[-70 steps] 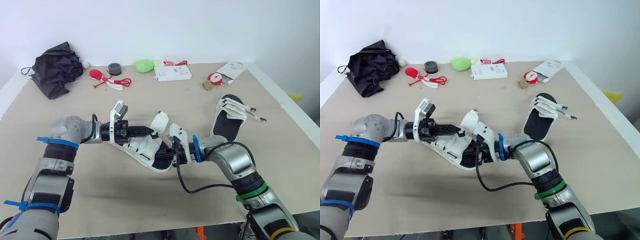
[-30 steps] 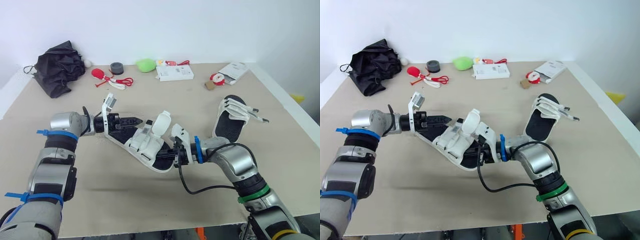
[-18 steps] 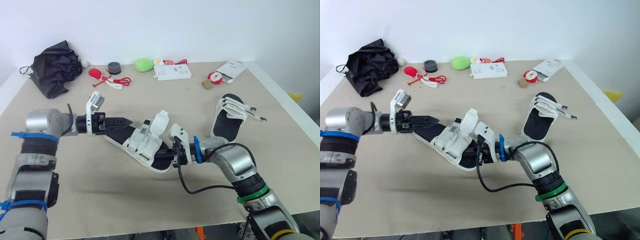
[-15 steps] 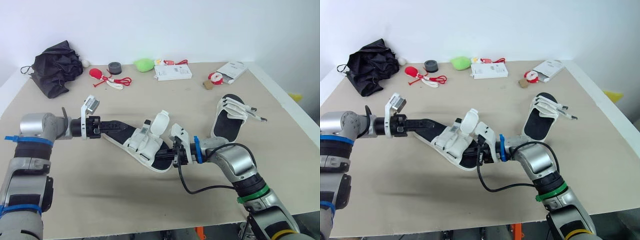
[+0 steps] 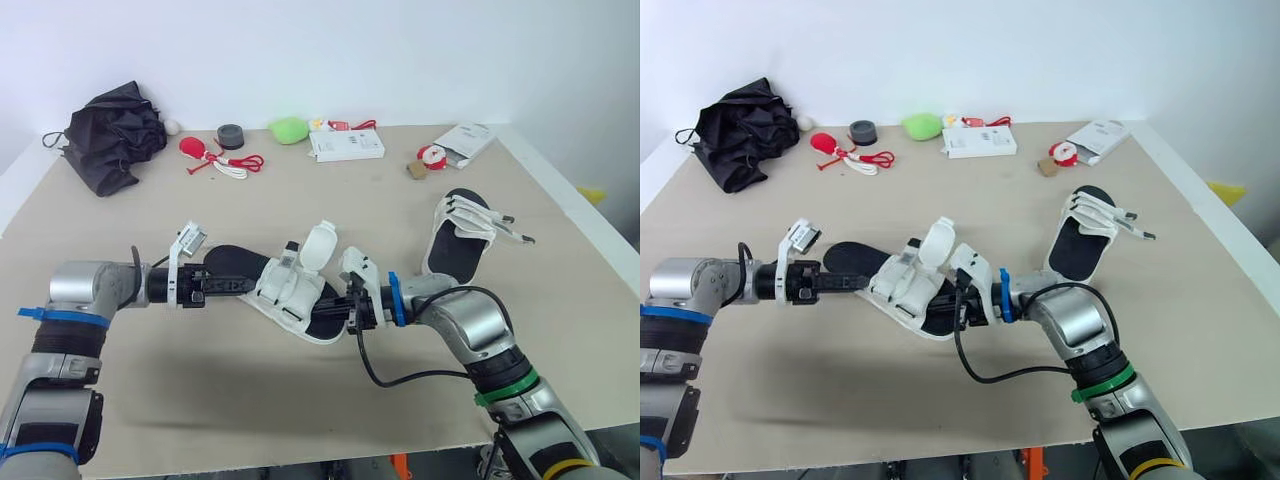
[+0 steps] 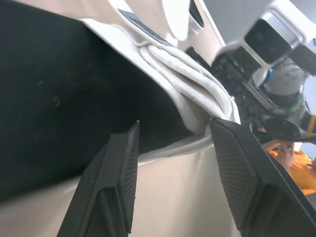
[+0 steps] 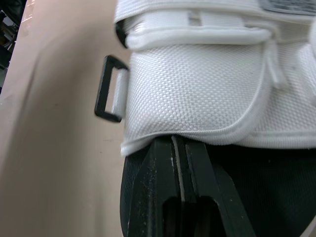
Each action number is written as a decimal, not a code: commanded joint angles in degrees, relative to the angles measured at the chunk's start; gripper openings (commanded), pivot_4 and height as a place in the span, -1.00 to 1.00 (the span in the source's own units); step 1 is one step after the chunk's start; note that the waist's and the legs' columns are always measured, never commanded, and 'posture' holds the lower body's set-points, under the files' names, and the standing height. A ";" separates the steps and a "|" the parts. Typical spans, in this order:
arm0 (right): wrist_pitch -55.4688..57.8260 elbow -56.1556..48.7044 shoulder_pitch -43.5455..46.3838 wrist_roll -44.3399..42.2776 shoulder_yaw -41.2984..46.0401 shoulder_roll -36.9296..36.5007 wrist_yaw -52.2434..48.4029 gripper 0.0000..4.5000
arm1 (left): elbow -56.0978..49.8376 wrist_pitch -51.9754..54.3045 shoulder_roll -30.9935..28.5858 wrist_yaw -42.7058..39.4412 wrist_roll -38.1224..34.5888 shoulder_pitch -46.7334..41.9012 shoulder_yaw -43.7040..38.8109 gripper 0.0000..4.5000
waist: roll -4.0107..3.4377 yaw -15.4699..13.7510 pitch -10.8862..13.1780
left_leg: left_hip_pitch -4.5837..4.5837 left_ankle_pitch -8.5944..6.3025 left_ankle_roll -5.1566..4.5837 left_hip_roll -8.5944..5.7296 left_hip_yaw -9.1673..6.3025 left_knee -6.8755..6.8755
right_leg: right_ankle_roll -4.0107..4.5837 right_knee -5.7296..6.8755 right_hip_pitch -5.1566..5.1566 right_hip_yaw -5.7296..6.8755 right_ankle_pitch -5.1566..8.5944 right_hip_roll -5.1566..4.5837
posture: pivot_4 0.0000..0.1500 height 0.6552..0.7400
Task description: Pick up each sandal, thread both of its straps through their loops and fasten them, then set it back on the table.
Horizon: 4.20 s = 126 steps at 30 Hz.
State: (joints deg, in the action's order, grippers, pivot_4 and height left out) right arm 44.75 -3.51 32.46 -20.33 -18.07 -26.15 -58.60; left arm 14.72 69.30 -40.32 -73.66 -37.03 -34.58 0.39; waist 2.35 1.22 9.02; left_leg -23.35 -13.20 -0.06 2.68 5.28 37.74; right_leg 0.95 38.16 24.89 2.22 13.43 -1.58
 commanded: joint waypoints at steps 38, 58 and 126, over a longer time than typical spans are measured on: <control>-0.15 5.32 12.02 7.54 -11.83 -6.00 -9.44 -1.00 | 3.14 2.81 6.09 9.28 -7.73 -13.39 -4.24 0.04 | 0.01 -0.15 0.00 | -0.11 0.02 -0.17 -0.05 0.01 0.23 | -0.10 0.02 0.02 -0.04 -0.11 0.16 | 1.00 1.00; 0.38 4.35 9.14 7.25 -11.07 -4.13 -7.23 -1.00 | 20.72 1.86 9.34 14.23 -2.19 -17.29 -5.89 0.04 | 0.02 -0.15 -0.01 | -0.11 0.00 -0.15 -0.02 0.00 0.30 | -0.06 0.03 0.00 0.02 -0.13 0.05 | 1.00 1.00; 2.63 -0.72 3.51 5.89 -8.99 -2.48 -4.85 -1.00 | -4.13 -112.21 13.09 -16.50 17.56 3.88 5.93 -0.99 | -0.07 -0.06 -0.05 | 0.00 -0.15 -0.21 0.16 0.26 0.22 | 0.37 -0.06 -0.01 -0.18 -0.33 0.18 | 1.00 1.00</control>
State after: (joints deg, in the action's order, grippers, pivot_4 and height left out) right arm 46.45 -5.98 37.10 -14.77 -23.98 -28.56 -62.55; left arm 10.61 -37.40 -25.88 -87.81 -17.47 -31.33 5.90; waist 2.28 1.16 8.97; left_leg -23.34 -13.35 -0.27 2.86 5.53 37.96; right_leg 1.29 38.09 24.87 2.05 13.12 -1.38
